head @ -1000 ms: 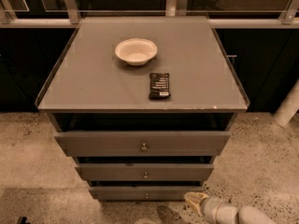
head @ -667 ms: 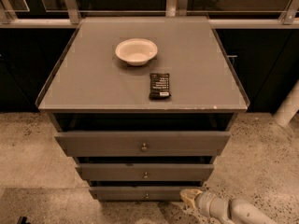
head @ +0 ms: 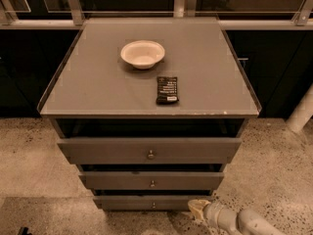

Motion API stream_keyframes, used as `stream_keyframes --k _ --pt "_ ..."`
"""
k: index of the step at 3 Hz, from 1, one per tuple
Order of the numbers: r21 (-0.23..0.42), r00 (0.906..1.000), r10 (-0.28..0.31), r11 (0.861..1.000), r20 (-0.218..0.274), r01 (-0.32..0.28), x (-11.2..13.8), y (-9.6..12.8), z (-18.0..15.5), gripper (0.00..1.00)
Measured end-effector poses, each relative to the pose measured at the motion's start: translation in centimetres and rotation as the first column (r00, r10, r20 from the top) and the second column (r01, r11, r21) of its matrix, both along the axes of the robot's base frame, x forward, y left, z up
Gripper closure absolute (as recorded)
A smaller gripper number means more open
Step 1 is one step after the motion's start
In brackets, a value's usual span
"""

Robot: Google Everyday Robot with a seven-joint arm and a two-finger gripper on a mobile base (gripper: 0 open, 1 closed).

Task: Open bottom drawer

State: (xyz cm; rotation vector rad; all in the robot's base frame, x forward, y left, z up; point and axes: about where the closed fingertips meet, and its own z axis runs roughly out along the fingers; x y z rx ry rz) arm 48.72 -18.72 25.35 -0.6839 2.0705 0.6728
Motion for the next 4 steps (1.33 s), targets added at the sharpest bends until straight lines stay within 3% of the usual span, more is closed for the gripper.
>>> stream_keyframes --k 4 --pt "0.018 0.9970 -0.064 0.998 0.043 0.063 8.2 -2.6 -4.0 1.00"
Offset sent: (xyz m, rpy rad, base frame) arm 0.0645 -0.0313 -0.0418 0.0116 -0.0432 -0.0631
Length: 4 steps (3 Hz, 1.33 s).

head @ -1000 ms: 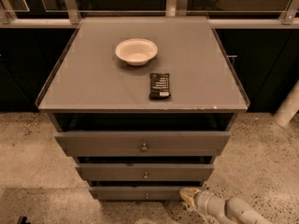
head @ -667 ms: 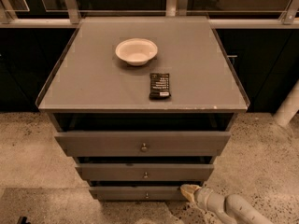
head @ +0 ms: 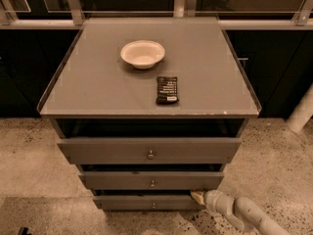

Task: Open bottom drawer

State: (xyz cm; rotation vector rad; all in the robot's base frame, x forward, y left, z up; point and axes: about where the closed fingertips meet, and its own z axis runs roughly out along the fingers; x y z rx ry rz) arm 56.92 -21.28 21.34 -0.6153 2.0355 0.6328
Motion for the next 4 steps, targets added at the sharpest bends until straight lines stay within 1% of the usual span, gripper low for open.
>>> stream_keyframes --k 1,2,3,4 --pt "0.000 1.0000 0.000 1.000 0.000 0.000 0.0 0.0 0.0 1.00" --pt "-0.032 0.9994 -0.033 0.999 -0.004 0.033 -0.3 0.9 -0.4 1.00" --pt "-0.063 0.9953 -0.096 0.993 -0.011 0.095 -0.9 2.5 -1.0 1.00" --pt "-0.081 0.9902 -0.139 0.987 -0.017 0.137 -1.3 3.4 -1.5 1.00"
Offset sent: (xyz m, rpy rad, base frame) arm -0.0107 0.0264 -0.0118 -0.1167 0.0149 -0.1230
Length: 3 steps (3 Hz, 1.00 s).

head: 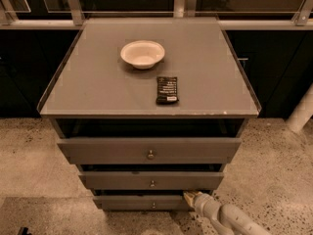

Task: Open bottom drawer

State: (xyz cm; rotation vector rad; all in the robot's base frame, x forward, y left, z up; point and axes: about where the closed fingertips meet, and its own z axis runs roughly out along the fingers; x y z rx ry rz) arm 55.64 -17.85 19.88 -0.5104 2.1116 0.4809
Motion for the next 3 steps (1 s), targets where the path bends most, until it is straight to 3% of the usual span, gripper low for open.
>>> stream_keyframes --k 3 --pt "0.014 0.9976 -0.014 1.000 -0.068 0.015 -0.13 -0.20 -0.19 1.00"
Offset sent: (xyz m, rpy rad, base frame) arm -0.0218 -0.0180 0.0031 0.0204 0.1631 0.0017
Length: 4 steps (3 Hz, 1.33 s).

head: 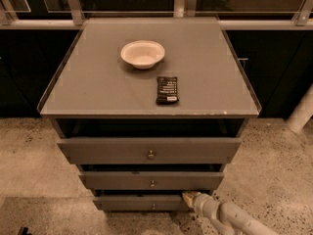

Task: Open bottom drawer

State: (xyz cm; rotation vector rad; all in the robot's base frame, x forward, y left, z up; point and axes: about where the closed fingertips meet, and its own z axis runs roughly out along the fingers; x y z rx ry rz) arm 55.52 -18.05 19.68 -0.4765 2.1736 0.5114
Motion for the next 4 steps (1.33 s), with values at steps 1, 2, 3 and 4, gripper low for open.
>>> stream_keyframes --k 1,2,3,4 --pt "-0.001 1.0000 -0.006 1.000 0.000 0.006 0.1 -0.2 0.2 1.00" --pt "0.004 0.9991 -0.038 0.999 -0.020 0.038 0.6 -0.7 -0.1 1.00" --pt "0.010 0.9981 -0.054 0.998 -0.031 0.054 0.7 -0.9 -0.2 1.00" --pt "0.018 0.9955 -0.082 0.996 -0.049 0.083 0.3 -1.6 -0.3 1.00"
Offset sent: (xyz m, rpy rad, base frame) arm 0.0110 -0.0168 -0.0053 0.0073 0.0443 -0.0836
